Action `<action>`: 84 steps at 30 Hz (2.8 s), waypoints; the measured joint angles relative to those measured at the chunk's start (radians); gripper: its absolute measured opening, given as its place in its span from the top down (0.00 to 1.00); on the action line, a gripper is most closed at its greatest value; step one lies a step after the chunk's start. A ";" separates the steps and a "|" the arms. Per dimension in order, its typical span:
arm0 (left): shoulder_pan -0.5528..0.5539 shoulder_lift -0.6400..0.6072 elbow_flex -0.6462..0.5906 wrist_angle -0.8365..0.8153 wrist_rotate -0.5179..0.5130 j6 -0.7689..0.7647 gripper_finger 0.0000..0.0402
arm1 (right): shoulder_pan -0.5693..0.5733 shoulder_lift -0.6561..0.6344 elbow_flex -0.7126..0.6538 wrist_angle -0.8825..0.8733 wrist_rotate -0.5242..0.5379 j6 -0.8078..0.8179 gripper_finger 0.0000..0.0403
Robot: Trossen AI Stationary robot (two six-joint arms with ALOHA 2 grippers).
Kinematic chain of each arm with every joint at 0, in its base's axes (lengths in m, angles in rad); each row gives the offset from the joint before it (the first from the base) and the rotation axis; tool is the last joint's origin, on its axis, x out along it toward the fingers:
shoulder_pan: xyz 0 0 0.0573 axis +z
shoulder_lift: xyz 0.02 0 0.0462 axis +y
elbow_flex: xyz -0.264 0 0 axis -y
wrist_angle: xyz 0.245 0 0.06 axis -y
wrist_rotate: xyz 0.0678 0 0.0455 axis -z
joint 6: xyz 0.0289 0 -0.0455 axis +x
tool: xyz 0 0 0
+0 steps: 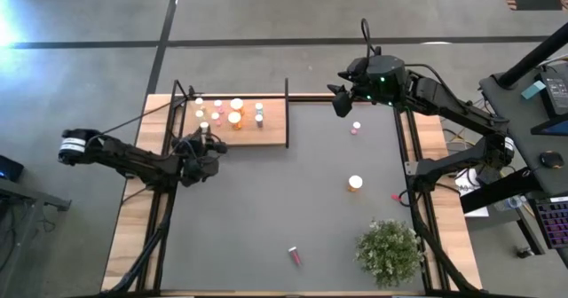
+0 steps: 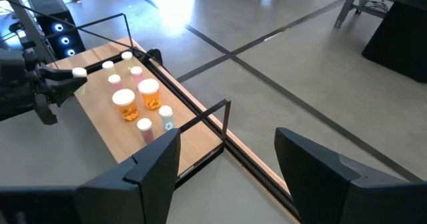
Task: Pick and place medicine bottles onto shelf by color
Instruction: Put the yellow pill bottle on the shelf aligned with the other yellow pill bottles
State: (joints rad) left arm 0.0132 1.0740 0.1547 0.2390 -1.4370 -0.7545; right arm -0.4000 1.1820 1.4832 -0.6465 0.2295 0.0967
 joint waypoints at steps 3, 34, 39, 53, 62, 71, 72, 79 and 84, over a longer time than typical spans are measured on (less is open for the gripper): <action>0.000 0.023 -0.031 -0.002 -0.032 -0.117 0.76 | 0.000 0.000 0.000 0.000 0.000 0.000 0.42; 0.000 0.349 -0.043 0.095 -0.135 -0.317 0.76 | 0.000 0.000 0.000 0.000 0.000 0.000 0.42; 0.000 0.377 -0.043 0.094 -0.135 -0.390 0.76 | 0.000 0.000 0.000 0.000 0.000 0.000 0.42; 0.000 0.386 -0.042 0.098 -0.135 -0.393 0.70 | 0.000 0.000 0.000 0.000 0.000 0.000 0.42; 0.008 0.395 -0.045 0.092 -0.135 -0.392 0.70 | 0.000 0.000 0.000 0.000 0.000 0.000 0.42; 0.053 0.421 -0.037 0.093 -0.134 -0.392 0.70 | 0.000 0.000 0.000 0.000 0.000 0.000 0.42; 0.058 0.424 -0.036 0.093 -0.134 -0.392 0.70 | 0.000 0.000 0.000 0.000 0.000 0.000 0.42; 0.086 0.437 -0.020 0.095 -0.134 -0.392 0.70 | 0.000 0.000 0.000 0.000 0.000 0.000 0.42; 0.104 0.438 -0.012 0.098 -0.134 -0.392 0.70 | 0.000 0.000 0.000 0.000 0.000 0.000 0.42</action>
State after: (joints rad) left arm 0.1172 1.5116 0.1428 0.3367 -1.5715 -1.1465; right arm -0.3997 1.1819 1.4830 -0.6465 0.2295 0.0964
